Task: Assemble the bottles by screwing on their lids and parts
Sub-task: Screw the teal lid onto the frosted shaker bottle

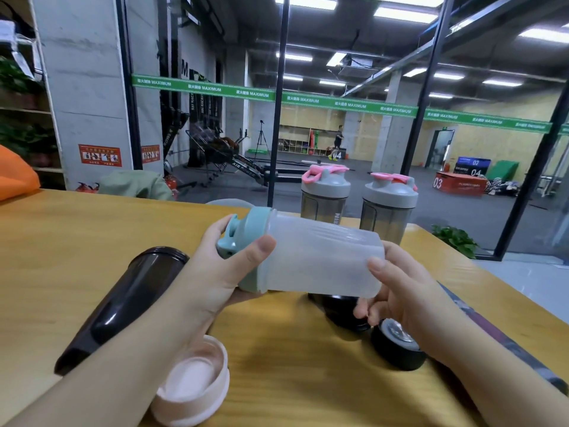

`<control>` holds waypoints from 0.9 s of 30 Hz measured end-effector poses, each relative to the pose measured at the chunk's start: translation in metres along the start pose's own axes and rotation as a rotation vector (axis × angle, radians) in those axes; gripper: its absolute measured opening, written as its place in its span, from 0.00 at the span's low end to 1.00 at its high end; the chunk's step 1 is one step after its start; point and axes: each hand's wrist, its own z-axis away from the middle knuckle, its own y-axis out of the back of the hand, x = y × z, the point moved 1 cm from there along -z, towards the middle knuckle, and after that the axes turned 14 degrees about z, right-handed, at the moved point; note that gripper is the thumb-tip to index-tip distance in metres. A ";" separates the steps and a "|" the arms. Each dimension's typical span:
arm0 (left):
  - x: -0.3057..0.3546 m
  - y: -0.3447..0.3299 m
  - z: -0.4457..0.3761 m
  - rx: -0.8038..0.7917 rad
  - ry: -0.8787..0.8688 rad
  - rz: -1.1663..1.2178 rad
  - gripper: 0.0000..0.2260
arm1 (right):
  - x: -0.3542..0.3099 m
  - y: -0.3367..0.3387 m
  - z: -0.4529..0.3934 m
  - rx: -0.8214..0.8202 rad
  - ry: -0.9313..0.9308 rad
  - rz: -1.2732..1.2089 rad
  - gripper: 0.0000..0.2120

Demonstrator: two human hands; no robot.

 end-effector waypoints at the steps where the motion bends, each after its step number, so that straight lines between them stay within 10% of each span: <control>1: 0.000 0.000 0.000 -0.015 0.003 -0.001 0.54 | 0.000 0.002 -0.001 -0.005 -0.020 0.023 0.39; 7: -0.004 -0.003 0.004 -0.062 0.004 -0.027 0.51 | -0.006 -0.002 -0.004 -0.014 -0.206 -0.085 0.43; 15: 0.001 -0.005 0.004 -0.023 -0.003 -0.016 0.27 | -0.003 0.011 0.007 -0.140 0.069 0.055 0.39; 27: 0.001 -0.002 0.002 -0.034 -0.037 -0.093 0.53 | 0.004 0.009 -0.005 -0.112 -0.238 0.058 0.39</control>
